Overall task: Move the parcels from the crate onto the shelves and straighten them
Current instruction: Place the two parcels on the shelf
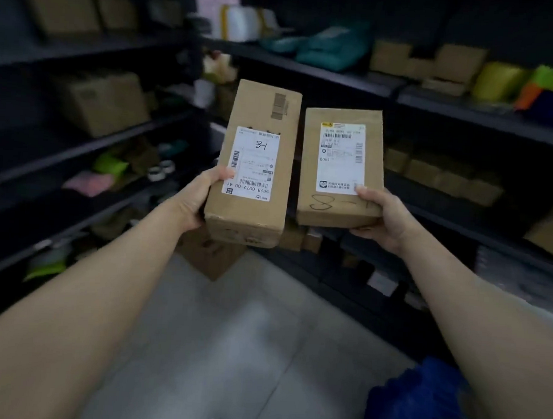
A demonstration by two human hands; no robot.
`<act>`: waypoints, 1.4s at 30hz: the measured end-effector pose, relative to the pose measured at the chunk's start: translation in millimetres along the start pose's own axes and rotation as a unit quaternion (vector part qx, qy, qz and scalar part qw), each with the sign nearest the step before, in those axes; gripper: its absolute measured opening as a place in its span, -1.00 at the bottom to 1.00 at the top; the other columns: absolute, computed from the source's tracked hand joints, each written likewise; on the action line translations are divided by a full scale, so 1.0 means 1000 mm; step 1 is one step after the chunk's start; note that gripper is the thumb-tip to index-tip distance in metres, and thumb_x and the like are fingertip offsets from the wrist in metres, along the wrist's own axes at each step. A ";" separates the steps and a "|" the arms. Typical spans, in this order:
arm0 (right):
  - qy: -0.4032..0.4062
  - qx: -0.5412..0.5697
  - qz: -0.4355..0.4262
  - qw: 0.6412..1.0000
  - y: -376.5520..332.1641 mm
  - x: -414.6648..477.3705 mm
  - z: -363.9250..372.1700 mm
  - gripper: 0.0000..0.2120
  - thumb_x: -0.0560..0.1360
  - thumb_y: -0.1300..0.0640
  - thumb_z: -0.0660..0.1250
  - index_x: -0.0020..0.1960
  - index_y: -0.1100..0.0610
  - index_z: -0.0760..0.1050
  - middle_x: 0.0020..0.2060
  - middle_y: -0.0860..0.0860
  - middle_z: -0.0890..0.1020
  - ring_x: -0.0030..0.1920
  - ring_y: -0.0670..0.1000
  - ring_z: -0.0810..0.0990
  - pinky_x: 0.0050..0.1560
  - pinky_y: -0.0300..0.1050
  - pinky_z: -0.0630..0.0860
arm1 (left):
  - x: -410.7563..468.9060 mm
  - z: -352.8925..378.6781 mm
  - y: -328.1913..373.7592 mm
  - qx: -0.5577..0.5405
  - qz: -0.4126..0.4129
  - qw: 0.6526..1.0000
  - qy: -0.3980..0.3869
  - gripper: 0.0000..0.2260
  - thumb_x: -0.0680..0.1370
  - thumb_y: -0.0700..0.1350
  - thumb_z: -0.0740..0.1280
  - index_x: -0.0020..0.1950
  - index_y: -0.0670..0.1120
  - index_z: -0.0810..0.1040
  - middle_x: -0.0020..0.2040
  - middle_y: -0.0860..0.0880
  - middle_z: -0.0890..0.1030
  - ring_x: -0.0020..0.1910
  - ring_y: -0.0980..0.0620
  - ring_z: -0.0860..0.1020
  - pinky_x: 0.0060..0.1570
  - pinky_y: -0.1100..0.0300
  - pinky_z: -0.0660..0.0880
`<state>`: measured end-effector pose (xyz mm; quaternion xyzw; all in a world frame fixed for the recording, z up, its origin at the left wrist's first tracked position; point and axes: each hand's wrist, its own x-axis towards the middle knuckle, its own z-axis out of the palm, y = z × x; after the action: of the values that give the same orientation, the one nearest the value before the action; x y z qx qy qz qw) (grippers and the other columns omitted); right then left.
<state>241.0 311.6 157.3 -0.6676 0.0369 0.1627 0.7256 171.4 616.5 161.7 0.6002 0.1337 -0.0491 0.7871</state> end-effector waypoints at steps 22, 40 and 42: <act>-0.456 -0.210 0.069 0.862 0.082 0.103 0.601 -0.57 0.46 0.06 0.39 0.30 -0.06 0.40 0.14 0.03 0.58 0.15 0.11 0.53 0.20 0.21 0.48 | -0.203 -0.440 -0.014 -0.138 0.035 0.889 0.435 -0.76 0.54 0.03 0.25 0.12 -0.02 0.60 0.03 -0.10 0.69 -0.11 -0.02 0.67 0.02 0.04 0.53; -0.662 -0.309 0.119 0.673 0.179 0.015 0.919 -0.49 0.43 0.07 0.42 0.34 -0.10 0.40 0.19 0.03 0.57 0.18 0.13 0.53 0.24 0.27 0.43 | -0.370 -0.610 -0.060 -0.231 0.032 0.711 0.664 -0.21 0.18 0.15 0.52 0.36 -0.05 0.41 0.12 -0.14 0.65 0.14 -0.15 0.60 0.06 -0.02 0.55; -0.665 -0.321 0.112 0.664 0.192 -0.006 0.941 -0.50 0.43 0.05 0.43 0.34 -0.11 0.41 0.19 0.03 0.56 0.19 0.13 0.51 0.23 0.28 0.42 | -0.393 -0.625 -0.071 -0.236 0.028 0.710 0.663 -0.30 0.23 0.13 0.48 0.33 -0.06 0.46 0.10 -0.14 0.66 0.10 -0.16 0.61 0.15 -0.08 0.52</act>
<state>25.8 1244.4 74.6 -0.5642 -0.4356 0.6458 0.2736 -316.9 1163.4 49.2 0.2768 0.6112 0.4167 0.6133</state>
